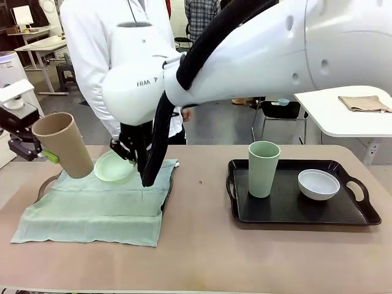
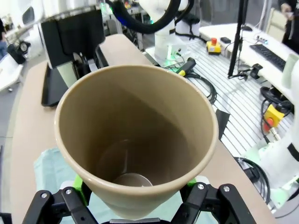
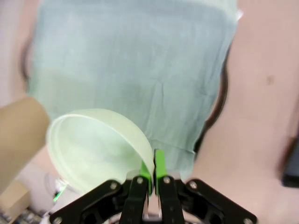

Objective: Set up a tray with a mat and arrange the tableware.
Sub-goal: Place the Picnic Bowl and Reusable plastic cup back onto the Handle tray in front of the human's position.

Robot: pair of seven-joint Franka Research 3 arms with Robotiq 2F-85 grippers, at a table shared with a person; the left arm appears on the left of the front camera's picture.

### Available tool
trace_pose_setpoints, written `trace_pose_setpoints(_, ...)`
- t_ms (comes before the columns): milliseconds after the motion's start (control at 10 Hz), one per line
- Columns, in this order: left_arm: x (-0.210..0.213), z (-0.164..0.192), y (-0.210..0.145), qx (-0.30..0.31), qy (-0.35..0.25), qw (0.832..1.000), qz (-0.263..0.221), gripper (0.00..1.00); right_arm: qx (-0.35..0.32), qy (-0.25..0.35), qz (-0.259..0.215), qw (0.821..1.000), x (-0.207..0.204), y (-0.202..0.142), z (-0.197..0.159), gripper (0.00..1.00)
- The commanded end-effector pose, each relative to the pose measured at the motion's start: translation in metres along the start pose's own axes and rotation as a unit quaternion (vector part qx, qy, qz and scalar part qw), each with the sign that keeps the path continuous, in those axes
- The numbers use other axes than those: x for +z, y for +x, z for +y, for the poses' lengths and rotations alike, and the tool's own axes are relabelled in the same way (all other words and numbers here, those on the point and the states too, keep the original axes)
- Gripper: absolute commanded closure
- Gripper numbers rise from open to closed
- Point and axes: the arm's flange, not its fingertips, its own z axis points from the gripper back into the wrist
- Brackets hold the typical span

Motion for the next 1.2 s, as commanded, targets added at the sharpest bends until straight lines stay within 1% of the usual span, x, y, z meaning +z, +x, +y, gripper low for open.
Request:
trace_pose_setpoints(0, 0.009, -0.002, 0.013, -0.005, 0.008, 1.0, 0.009, 0.13, 0.008, 0.002, -0.014, 1.0, 0.019, -0.002, 0.006, 0.96)
trace_pose_setpoints(100, 0.009, -0.002, 0.013, -0.005, 0.008, 1.0, 0.009, 0.13, 0.008, 0.002, -0.014, 1.0, 0.019, -0.002, 0.006, 0.96)
trace_pose_setpoints(200, -0.001, 0.001, -0.003, 0.002, -0.002, 1.0, -0.001, 0.13, -0.001, -0.001, 0.001, 1.0, -0.003, 0.001, -0.001, 0.96)
trace_pose_setpoints(400, -0.009, 0.003, -0.024, 0.022, -0.026, 0.999, -0.001, 0.13, -0.003, 0.023, 0.021, 1.0, -0.024, 0.008, -0.014, 0.96)
trace_pose_setpoints(600, -0.014, 0.004, -0.04, 0.027, -0.037, 0.999, 0.007, 0.13, 0.005, 0.023, 0.03, 0.999, -0.04, 0.012, -0.021, 0.96)
trace_pose_setpoints(700, -0.015, 0.007, -0.049, 0.025, -0.034, 0.999, 0.009, 0.13, 0.01, 0.028, 0.033, 0.999, -0.049, 0.015, -0.025, 0.96)
trace_pose_setpoints(900, -0.018, 0.012, -0.069, 0.011, -0.021, 1.0, -0.004, 0.13, 0.022, 0.038, 0.025, 0.999, -0.069, 0.019, -0.031, 0.96)
trace_pose_setpoints(1100, -0.021, 0.02, -0.087, -0.002, -0.009, 1.0, 0.0, 0.13, 0.031, 0.045, 0.022, 0.998, -0.091, 0.025, -0.035, 0.96)
